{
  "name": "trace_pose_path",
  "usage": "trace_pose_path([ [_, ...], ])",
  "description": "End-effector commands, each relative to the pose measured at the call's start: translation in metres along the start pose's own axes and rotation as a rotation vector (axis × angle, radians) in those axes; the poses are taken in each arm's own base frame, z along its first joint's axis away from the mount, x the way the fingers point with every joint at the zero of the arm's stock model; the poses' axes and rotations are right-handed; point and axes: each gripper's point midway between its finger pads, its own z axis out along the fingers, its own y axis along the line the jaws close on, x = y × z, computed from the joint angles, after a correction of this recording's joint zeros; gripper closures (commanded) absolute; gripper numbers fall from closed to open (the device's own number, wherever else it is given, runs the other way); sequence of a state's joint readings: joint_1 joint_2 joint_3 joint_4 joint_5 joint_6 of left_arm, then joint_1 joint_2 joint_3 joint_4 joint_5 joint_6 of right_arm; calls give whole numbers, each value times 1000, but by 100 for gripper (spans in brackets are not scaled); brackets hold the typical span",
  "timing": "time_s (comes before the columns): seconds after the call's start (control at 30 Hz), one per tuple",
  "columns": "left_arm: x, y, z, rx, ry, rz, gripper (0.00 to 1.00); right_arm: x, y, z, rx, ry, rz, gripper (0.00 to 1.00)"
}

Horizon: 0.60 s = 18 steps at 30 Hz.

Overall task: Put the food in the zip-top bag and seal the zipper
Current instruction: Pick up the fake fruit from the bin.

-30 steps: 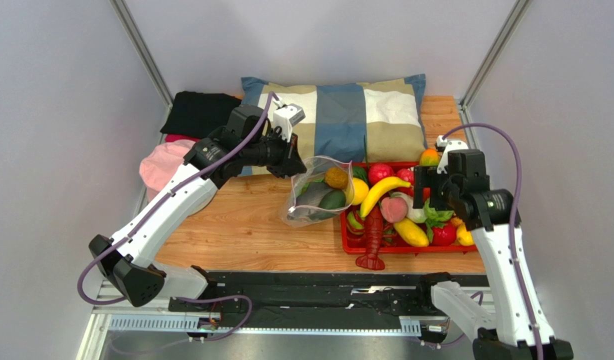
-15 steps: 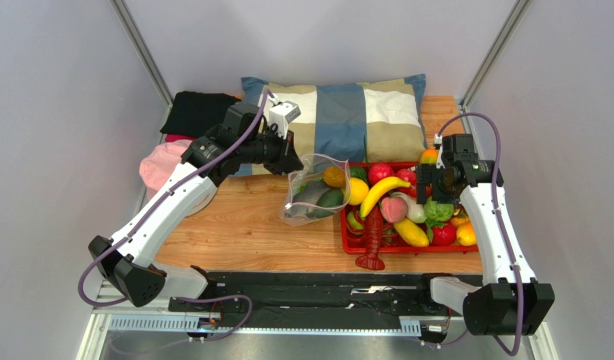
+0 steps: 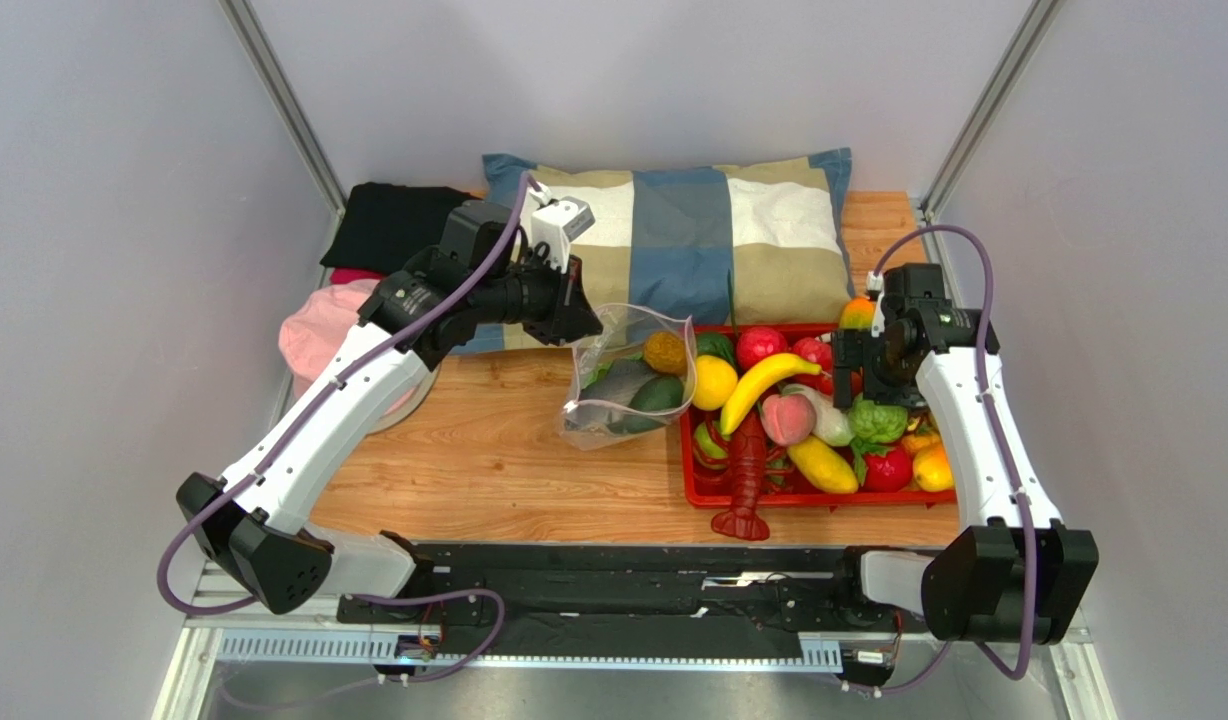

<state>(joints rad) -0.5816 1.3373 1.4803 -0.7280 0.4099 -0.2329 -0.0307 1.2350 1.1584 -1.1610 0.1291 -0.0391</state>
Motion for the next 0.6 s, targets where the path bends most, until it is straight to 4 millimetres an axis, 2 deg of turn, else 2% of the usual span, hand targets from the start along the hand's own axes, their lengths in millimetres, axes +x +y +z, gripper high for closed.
trace_pose_path([
  [0.0,-17,-5,-8,21,-67,36,100,-7,0,3,-12,-26,-15,2],
  [0.13,-19,-3,-7,20,-68,37,100,-5,0,8,-15,-11,-17,8],
  [0.4,-21,0,-6,20,-68,38,100,-5,-1,10,-24,5,-21,8],
  [0.57,-21,2,-5,20,-67,39,100,-4,-2,4,-26,-1,-39,23],
])
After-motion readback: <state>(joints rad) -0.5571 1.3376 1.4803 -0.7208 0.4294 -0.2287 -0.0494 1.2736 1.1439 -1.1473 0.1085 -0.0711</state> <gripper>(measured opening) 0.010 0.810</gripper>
